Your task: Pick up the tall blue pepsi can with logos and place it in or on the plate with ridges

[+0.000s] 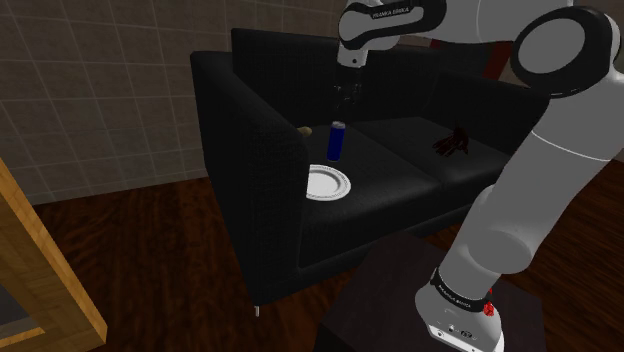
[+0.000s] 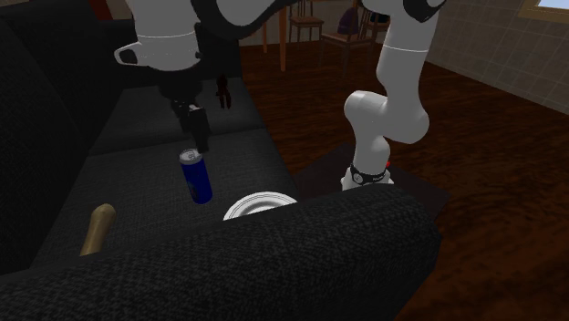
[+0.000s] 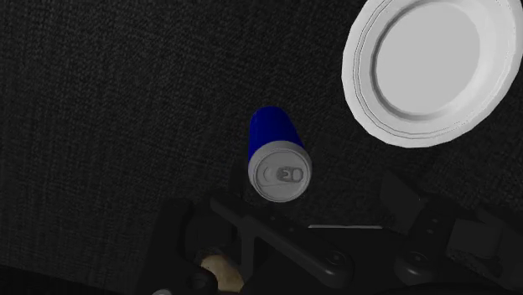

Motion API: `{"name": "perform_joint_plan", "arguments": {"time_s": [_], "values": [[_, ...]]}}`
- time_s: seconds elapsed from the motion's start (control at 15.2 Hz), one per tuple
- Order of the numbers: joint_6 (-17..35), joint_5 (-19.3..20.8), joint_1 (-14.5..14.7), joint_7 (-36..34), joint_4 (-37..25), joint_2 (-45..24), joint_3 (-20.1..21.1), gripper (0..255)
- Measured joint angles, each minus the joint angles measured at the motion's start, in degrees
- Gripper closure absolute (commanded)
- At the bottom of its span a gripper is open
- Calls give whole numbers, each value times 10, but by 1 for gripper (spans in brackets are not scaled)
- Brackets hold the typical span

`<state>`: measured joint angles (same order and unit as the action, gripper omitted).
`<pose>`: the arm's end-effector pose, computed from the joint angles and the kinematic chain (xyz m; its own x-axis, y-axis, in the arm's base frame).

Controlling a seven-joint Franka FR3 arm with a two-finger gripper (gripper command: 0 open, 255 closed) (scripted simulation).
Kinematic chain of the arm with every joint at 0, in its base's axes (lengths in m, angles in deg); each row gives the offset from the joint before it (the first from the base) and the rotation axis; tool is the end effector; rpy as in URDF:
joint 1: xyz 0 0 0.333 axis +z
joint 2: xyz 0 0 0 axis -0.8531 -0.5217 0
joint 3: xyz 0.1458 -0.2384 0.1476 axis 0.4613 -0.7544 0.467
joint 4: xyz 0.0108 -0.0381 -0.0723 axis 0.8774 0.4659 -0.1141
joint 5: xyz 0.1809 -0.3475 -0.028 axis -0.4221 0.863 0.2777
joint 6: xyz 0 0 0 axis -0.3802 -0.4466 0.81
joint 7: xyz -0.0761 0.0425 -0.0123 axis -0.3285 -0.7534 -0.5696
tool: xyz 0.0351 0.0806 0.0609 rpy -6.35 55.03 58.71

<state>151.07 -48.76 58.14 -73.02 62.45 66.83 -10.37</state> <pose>0.5107 -0.1759 0.5476 0.9942 -0.1066 0.0129 -0.1068 -0.9942 0.0102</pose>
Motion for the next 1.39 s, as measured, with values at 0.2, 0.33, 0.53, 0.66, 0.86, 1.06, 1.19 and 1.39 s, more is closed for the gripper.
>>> {"name": "perform_joint_plan", "arguments": {"time_s": [0.2, 0.33, 0.53, 0.66, 0.86, 1.06, 1.19, 1.39], "values": [[7, -16, -7, 22, -42, -57, -9, 0], [20, -19, -8, 25, -37, -66, -10, 0], [40, -20, -9, 27, -20, -70, -11, 0], [55, -20, -9, 27, -7, -71, -11, 0], [61, -21, -9, 28, -2, -73, -11, 0], [61, -21, -9, 28, -2, -73, -11, 0], [61, -21, -9, 28, -2, -73, -11, 255], [61, -21, -9, 28, -2, -73, -11, 255]]}}
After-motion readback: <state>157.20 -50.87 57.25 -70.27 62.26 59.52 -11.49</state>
